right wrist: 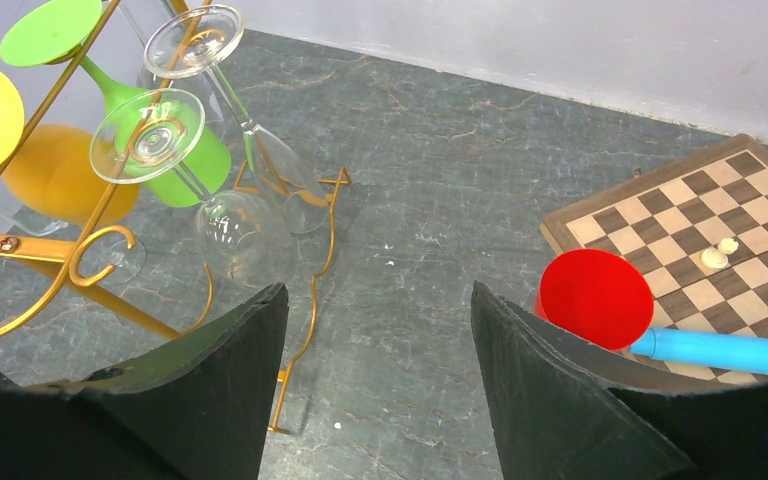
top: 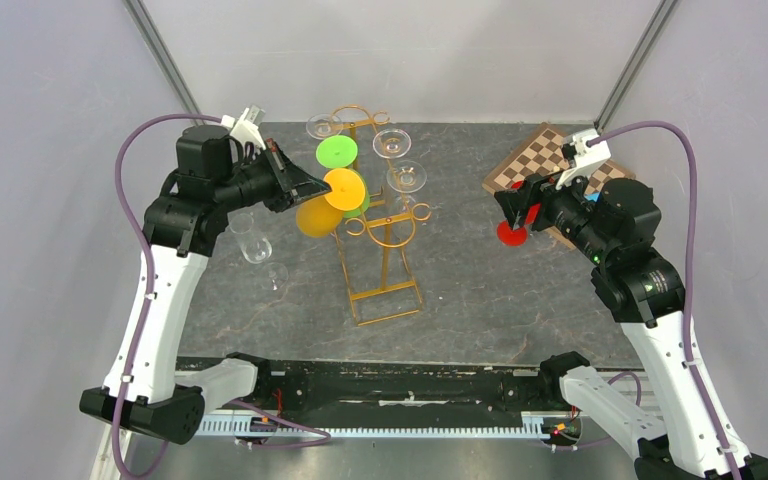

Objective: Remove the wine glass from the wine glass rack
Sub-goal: Pick up the wine glass from the wine rack.

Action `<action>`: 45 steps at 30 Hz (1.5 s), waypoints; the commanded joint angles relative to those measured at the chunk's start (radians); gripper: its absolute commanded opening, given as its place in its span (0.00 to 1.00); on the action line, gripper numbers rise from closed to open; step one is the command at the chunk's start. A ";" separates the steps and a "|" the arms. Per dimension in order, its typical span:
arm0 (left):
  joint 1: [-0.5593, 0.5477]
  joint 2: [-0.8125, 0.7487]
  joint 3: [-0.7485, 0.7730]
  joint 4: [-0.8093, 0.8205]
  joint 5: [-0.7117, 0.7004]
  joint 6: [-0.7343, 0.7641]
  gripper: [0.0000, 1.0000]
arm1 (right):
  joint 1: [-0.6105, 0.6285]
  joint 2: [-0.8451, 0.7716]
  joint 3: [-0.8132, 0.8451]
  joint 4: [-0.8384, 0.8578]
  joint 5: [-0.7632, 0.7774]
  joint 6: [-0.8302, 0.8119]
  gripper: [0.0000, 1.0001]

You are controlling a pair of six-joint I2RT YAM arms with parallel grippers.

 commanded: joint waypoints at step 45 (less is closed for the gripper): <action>0.024 -0.130 0.136 -0.177 0.037 0.154 0.02 | 0.003 0.013 0.042 -0.041 -0.082 0.033 0.75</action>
